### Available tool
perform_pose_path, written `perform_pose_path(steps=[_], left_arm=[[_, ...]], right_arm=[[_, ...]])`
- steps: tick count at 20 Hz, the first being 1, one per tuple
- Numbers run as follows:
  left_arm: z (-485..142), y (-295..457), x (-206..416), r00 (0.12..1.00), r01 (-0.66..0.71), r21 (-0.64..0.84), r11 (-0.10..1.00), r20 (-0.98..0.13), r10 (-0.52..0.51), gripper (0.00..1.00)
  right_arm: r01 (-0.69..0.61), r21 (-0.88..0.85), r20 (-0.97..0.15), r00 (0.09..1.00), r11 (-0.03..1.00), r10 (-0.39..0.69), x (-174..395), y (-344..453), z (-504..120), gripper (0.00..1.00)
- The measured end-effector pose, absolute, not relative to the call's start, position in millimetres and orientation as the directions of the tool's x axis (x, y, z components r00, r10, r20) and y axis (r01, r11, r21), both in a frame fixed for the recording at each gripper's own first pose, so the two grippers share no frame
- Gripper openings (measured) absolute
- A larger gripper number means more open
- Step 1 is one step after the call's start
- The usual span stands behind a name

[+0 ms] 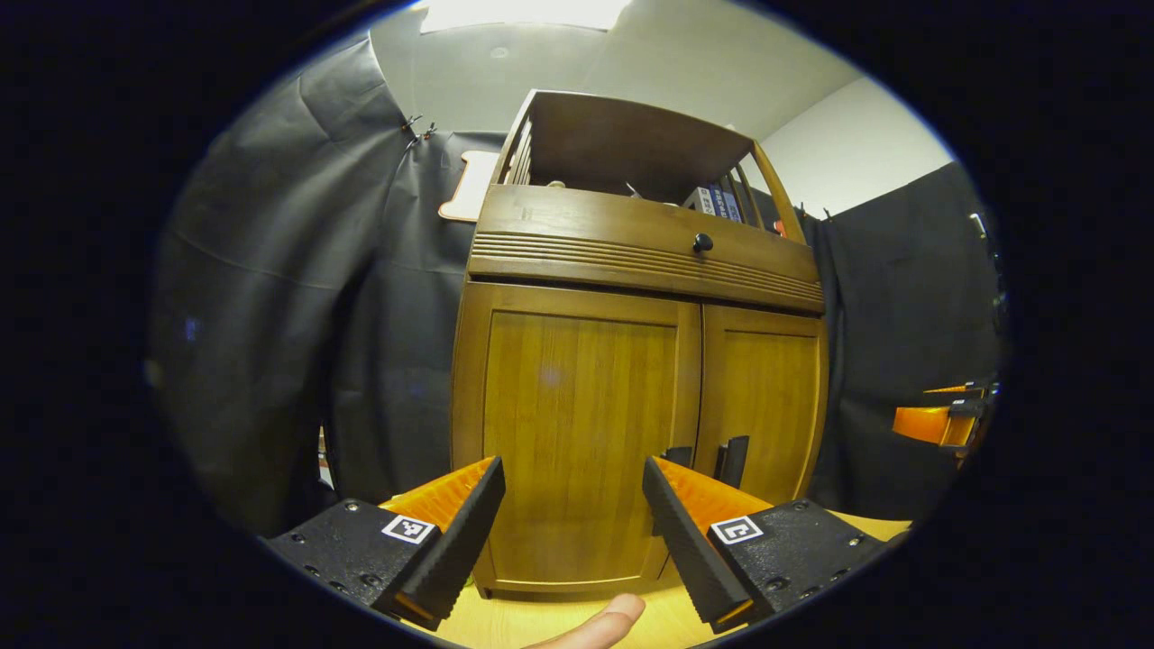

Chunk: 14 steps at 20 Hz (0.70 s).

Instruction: Open the right door of the double-door shoe cabinet with the right hand, and open the left door with the left hand.

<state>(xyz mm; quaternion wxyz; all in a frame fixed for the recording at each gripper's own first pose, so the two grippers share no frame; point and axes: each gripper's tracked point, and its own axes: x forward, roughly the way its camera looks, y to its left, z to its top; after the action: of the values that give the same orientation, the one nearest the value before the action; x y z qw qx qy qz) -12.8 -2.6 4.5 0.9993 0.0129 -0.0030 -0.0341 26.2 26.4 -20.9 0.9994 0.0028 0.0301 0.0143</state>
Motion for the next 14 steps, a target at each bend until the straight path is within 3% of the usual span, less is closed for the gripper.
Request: perform_pose_path(steps=[3, 4, 5, 7, 8, 9, 11, 12, 13, 14], left_arm=[[5, -1, -13, 0.998, 0.068, 0.025, 0.997, 0.009, -0.068, 0.92], [5, -2, -13, 0.998, 0.066, 0.025, 0.998, 0.009, -0.066, 0.92], [4, -1, -12, 0.998, 0.062, 0.027, 0.998, 0.008, -0.062, 0.92], [3, 1, -10, 0.998, 0.055, 0.031, 0.998, 0.004, -0.055, 0.95], [3, 1, -10, 0.999, 0.054, 0.030, 0.998, 0.003, -0.054, 0.92], [3, 2, -10, 0.999, 0.052, 0.022, 0.998, 0.001, -0.052, 0.92], [1, 1, -8, 0.998, 0.062, 0.015, 0.998, -0.008, -0.062, 0.95], [-3, 1, -8, 0.998, 0.066, 0.020, 0.998, -0.020, -0.066, 0.95], [-6, 2, -8, 0.997, 0.067, 0.025, 0.997, -0.034, -0.067, 0.92], [-11, 3, -5, 0.997, 0.067, 0.030, 0.997, -0.048, -0.066, 0.95]], right_arm=[[-0.055, -0.005, -0.073, 0.996, 0.999, 0.054, 35, 42, -28, 0.98], [-0.058, -0.004, -0.080, 0.995, 0.998, 0.058, 38, 46, -33, 0.94], [-0.064, 0.001, -0.089, 0.994, 0.998, 0.064, 42, 51, -36, 0.98], [-0.091, 0.014, -0.103, 0.990, 0.996, 0.092, 54, 67, -44, 0.98], [-0.094, 0.014, -0.111, 0.989, 0.995, 0.095, 59, 72, -48, 0.94], [-0.100, 0.009, -0.120, 0.988, 0.995, 0.100, 67, 78, -51, 0.98], [-0.127, 0.029, -0.134, 0.982, 0.991, 0.130, 81, 95, -58, 0.94], [-0.148, 0.064, -0.136, 0.978, 0.987, 0.156, 89, 107, -60, 0.98], [-0.165, 0.091, -0.142, 0.974, 0.982, 0.177, 96, 119, -62, 0.94], [-0.179, 0.101, -0.148, 0.970, 0.979, 0.193, 102, 127, -65, 0.98]])
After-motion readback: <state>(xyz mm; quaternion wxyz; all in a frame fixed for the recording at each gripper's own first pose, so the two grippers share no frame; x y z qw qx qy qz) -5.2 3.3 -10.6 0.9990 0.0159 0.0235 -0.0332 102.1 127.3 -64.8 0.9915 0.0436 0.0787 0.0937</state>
